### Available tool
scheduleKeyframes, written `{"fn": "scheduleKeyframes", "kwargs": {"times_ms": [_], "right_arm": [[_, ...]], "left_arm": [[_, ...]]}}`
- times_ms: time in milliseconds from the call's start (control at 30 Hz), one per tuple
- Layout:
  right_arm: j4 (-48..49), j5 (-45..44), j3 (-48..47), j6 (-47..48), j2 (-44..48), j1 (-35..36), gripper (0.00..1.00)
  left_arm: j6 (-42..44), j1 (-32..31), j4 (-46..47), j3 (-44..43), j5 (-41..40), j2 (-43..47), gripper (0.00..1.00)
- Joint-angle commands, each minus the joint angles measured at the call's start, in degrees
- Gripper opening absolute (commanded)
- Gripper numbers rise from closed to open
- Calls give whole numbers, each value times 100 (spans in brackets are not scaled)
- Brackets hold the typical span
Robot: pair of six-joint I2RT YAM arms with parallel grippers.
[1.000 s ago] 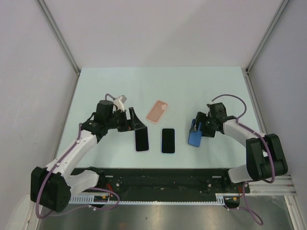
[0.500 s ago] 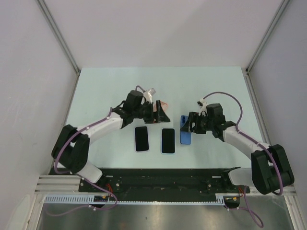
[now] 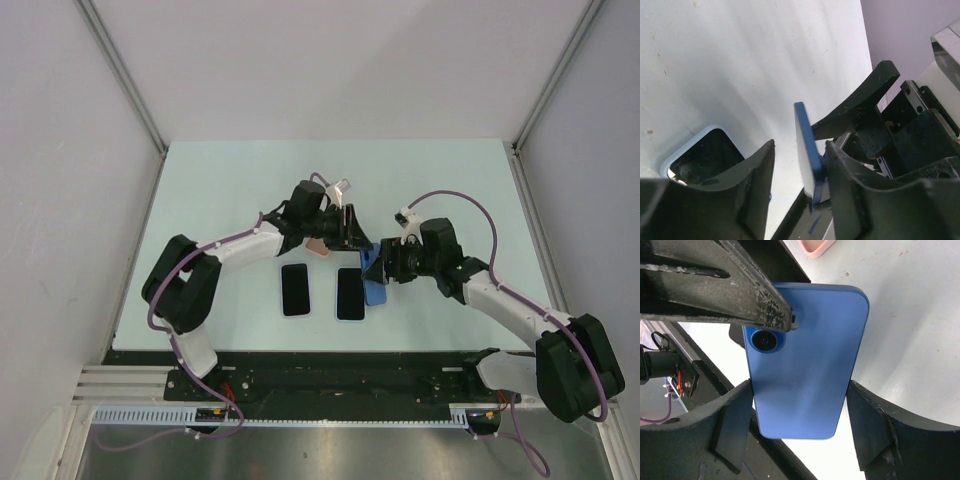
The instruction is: Put the phone into the phone case
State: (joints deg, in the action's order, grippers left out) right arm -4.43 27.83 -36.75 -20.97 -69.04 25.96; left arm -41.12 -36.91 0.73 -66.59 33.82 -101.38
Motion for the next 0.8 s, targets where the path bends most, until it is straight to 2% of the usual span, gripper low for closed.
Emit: {"fn": "scheduleKeyframes", "kwargs": {"times_ms": [0, 67, 100, 133, 167, 200, 267, 300, 533, 633, 767], "right_arm": [[372, -50, -60, -74, 215, 50, 62], [372, -85, -69, -109, 206, 67, 63], [346, -111, -104, -118, 189, 76, 66], [302, -225, -130, -118, 180, 94, 69], [250, -313, -157, -118, 171, 103, 73], [93, -418, -209, -109, 162, 138, 86], [-84, -734, -376, -39, 180, 269, 90], [-285, -866, -429, -30, 206, 339, 90], [-1182, -2770, -974, 5, 391, 1174, 86], [-1376, -3754, -1132, -143, 338, 1727, 82], [-1298, -4487, -1159, -521, 40, 2246, 71]], "left_arm": [[-10, -19, 103, -83, 142, 13, 38], [-53, -19, 103, 5, 186, 40, 31], [-106, -27, 103, 23, 203, 66, 23], [-141, -27, 103, 40, 221, 66, 20], [-176, -27, 76, 49, 256, 75, 17], [-264, -19, 50, 41, 256, 92, 12], [-334, -27, -29, 32, 283, 92, 7], [-396, -19, -29, 23, 283, 101, 0], [-581, -1, -661, -249, 11, 119, 0], [-783, 43, -811, -302, -183, 180, 0], [-1107, 69, -820, -364, -490, 286, 0]]}}
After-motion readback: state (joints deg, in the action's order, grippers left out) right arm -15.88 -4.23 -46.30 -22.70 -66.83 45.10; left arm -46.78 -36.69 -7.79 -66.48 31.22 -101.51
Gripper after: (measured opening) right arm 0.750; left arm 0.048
